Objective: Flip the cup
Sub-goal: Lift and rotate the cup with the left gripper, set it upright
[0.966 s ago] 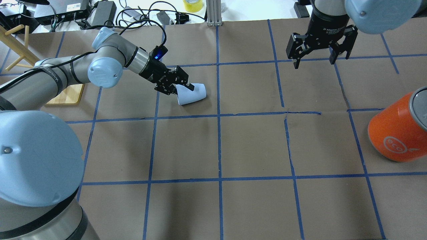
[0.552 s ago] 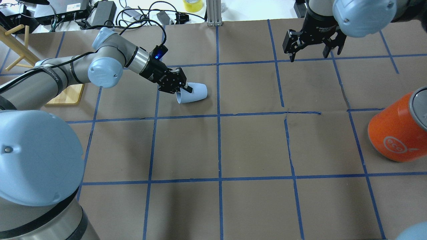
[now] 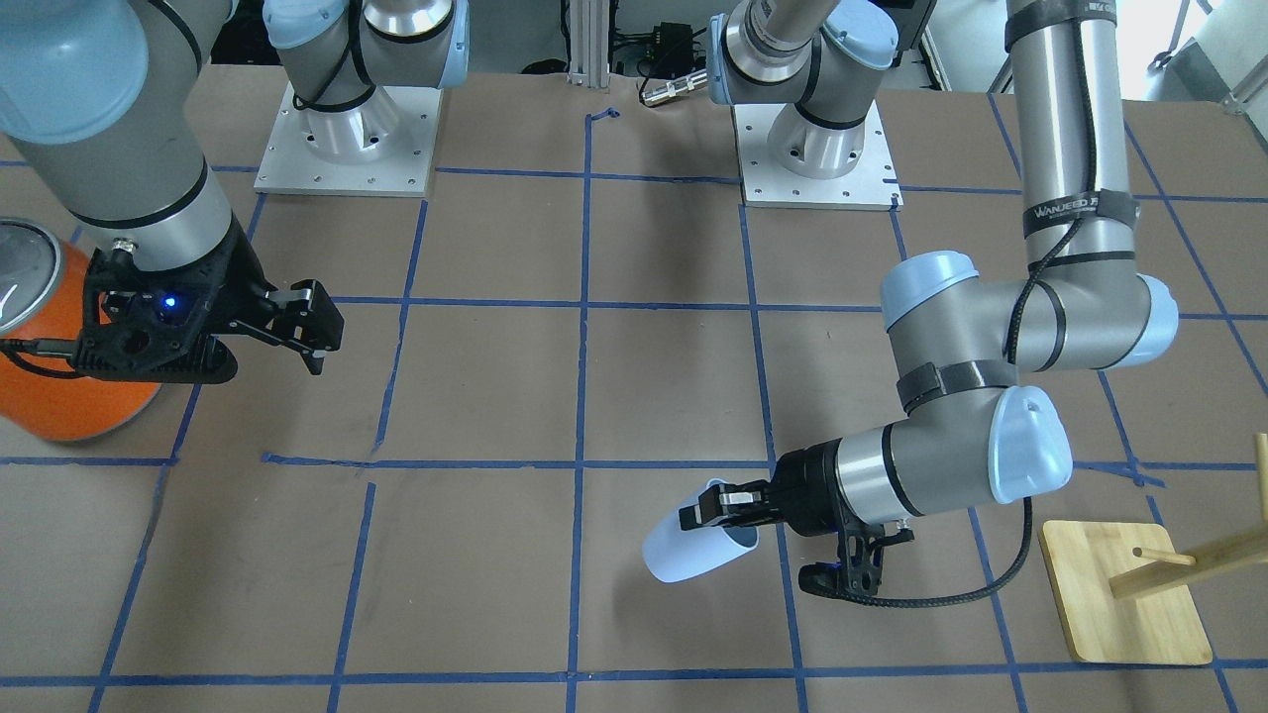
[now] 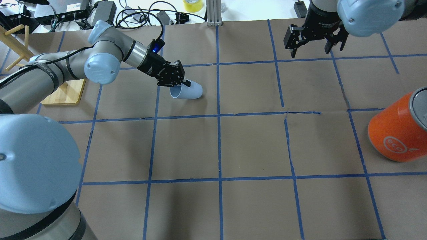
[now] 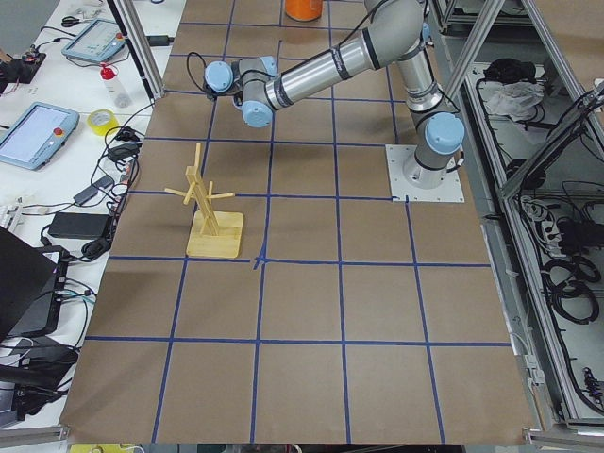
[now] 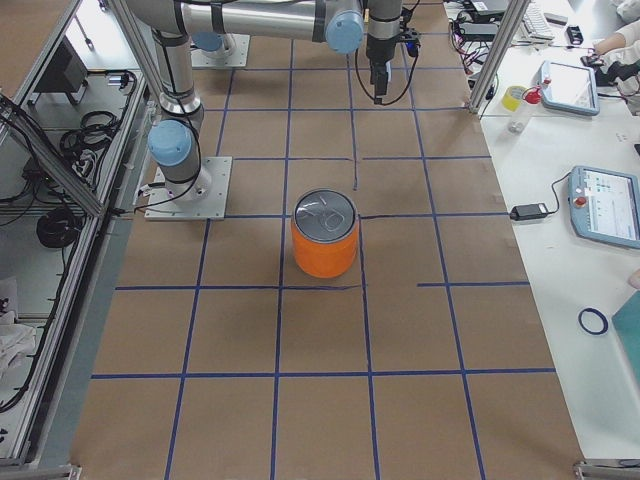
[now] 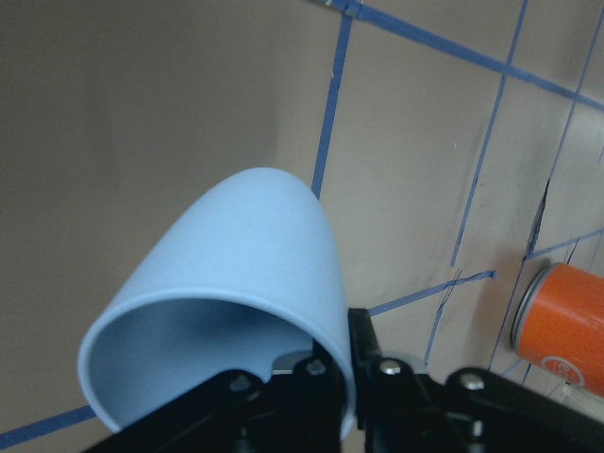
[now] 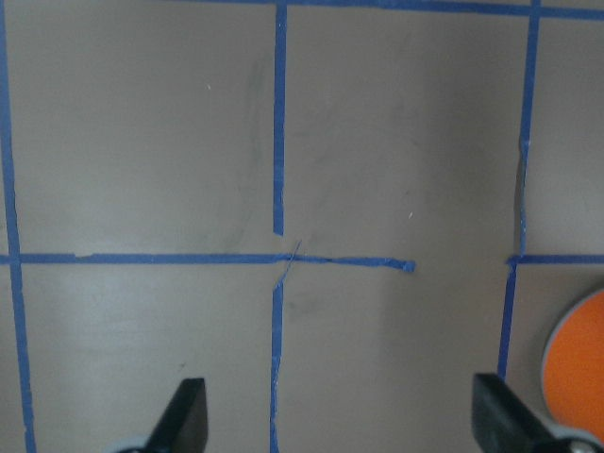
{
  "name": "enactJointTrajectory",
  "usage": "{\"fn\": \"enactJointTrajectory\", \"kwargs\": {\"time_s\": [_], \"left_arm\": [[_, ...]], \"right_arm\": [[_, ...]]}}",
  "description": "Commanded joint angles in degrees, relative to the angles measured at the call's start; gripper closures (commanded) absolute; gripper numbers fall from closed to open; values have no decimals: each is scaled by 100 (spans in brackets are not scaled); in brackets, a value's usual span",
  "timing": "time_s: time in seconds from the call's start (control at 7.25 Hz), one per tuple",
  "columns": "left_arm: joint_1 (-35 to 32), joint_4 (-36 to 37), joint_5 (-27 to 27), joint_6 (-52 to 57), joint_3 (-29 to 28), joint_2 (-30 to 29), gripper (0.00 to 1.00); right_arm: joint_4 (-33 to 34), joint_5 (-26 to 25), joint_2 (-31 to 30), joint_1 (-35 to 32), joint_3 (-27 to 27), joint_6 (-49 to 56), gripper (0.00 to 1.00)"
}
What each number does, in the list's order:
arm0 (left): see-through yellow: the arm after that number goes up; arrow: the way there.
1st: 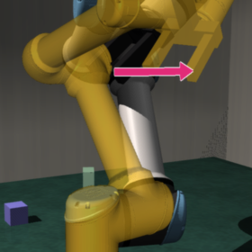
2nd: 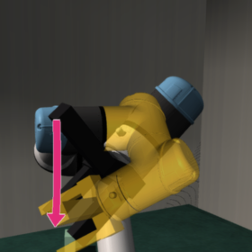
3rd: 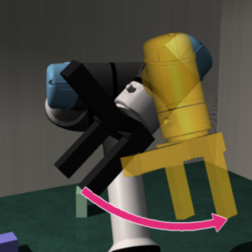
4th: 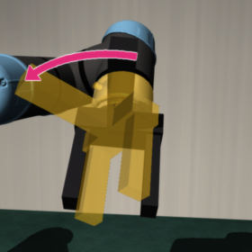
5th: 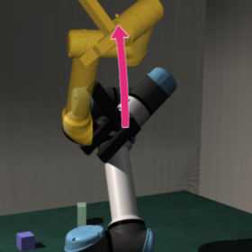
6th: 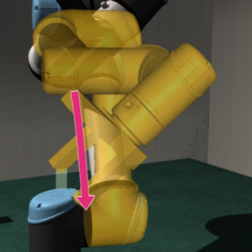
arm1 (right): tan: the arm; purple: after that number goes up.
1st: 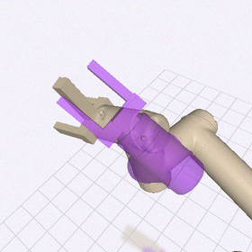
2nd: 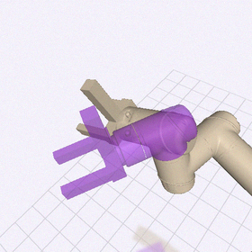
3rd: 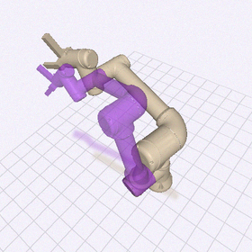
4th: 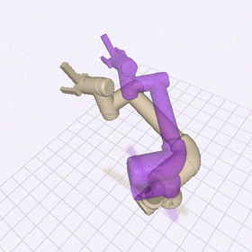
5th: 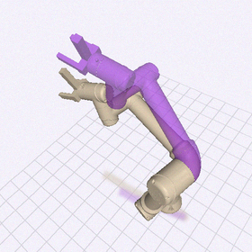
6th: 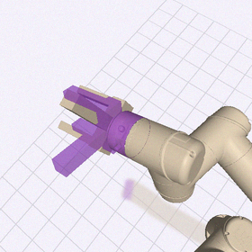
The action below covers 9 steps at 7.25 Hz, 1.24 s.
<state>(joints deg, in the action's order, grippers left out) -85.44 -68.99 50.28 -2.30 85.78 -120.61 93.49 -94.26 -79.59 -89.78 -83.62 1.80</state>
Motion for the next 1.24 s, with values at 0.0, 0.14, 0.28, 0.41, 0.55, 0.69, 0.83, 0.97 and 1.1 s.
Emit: {"fn": "enactJointTrajectory", "kwargs": {"time_s": [0.0,0.14,0.28,0.41,0.55,0.69,0.83,0.97,1.1], "left_arm": [[-25,262,1843,87,-410,12,100],[-26,193,2506,733,-534,-6,100],[-26,166,3496,1636,-553,-41,100],[-26,157,4324,2271,-553,-85,100],[-26,157,4672,2478,-544,-129,100],[-26,18,4701,2480,-518,-182,100],[-26,-1,4728,2471,-501,-209,100],[-26,-1,4702,2453,-474,-235,100],[-26,-10,4710,2462,-465,-270,35]], "right_arm": [[-646,4,-188,-13,-6,-4,0],[-648,57,-354,-4,-14,22,0],[-848,66,-495,-13,-14,31,0],[-1015,83,-557,-4,-14,66,0],[-1025,153,-549,-4,-23,75,0],[-1086,458,-549,-13,-23,83,0],[-1017,827,-496,-4,-23,23,0],[-1026,778,-487,4,-23,92,0],[-1017,787,-470,4,-75,84,0]]}}
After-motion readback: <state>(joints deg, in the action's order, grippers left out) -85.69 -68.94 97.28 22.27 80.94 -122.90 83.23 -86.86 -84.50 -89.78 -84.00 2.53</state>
